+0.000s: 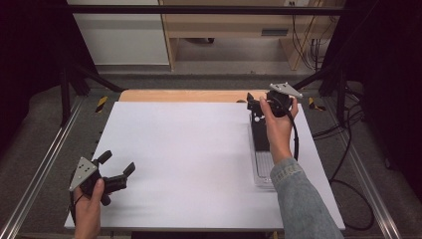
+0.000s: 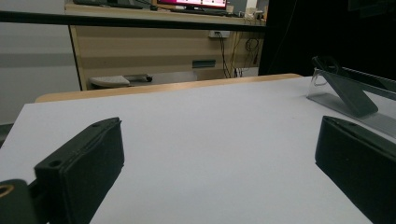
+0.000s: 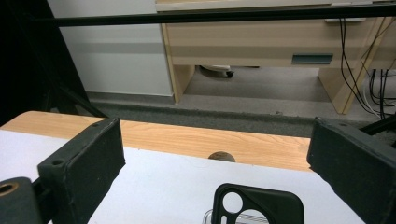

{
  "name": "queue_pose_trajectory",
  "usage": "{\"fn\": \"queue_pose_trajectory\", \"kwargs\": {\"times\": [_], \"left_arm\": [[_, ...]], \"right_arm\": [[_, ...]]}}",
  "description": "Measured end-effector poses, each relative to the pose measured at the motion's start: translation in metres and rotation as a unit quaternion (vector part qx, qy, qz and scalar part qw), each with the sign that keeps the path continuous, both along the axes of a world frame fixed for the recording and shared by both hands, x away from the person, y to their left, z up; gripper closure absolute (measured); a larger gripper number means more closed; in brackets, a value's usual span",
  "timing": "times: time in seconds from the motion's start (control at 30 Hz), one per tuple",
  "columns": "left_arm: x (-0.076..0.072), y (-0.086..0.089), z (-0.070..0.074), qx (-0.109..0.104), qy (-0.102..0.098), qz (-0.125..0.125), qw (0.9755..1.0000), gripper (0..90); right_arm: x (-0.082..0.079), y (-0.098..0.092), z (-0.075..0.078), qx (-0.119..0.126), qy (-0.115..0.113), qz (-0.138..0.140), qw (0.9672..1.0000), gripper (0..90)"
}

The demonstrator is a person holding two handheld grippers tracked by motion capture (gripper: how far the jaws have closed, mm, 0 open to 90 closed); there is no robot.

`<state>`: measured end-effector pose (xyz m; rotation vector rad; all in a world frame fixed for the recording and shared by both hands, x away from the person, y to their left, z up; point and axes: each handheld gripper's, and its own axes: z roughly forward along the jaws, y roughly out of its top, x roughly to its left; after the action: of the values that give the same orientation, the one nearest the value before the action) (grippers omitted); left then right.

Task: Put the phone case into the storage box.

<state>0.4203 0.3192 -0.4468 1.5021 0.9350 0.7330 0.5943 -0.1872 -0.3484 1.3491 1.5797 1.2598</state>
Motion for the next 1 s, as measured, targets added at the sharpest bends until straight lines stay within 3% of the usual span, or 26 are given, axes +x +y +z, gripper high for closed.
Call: {"fn": "queue_pose_trajectory", "kwargs": {"times": [0.57, 0.77, 0.87, 1.0], "left_arm": [[0.000, 0.001, 0.000, -0.003, 0.007, -0.008, 0.9999, 1.3], [0.000, -0.003, 0.000, 0.009, 0.005, -0.012, 0.9999, 1.3], [0.001, 0.000, 0.000, 0.031, 0.003, -0.012, 0.9995, 1.1], [0.002, 0.005, -0.002, 0.011, 0.010, -0.010, 0.9998, 1.2]], "right_arm": [[-0.017, -0.011, 0.021, 0.009, -0.021, 0.019, 0.9995, 3.8], [-0.022, -0.012, 0.026, 0.007, -0.029, 0.026, 0.9992, 3.8], [-0.024, -0.012, 0.027, 0.000, -0.034, 0.031, 0.9989, 3.8], [-0.026, -0.015, 0.029, 0.006, -0.038, 0.035, 0.9987, 3.7]]}}
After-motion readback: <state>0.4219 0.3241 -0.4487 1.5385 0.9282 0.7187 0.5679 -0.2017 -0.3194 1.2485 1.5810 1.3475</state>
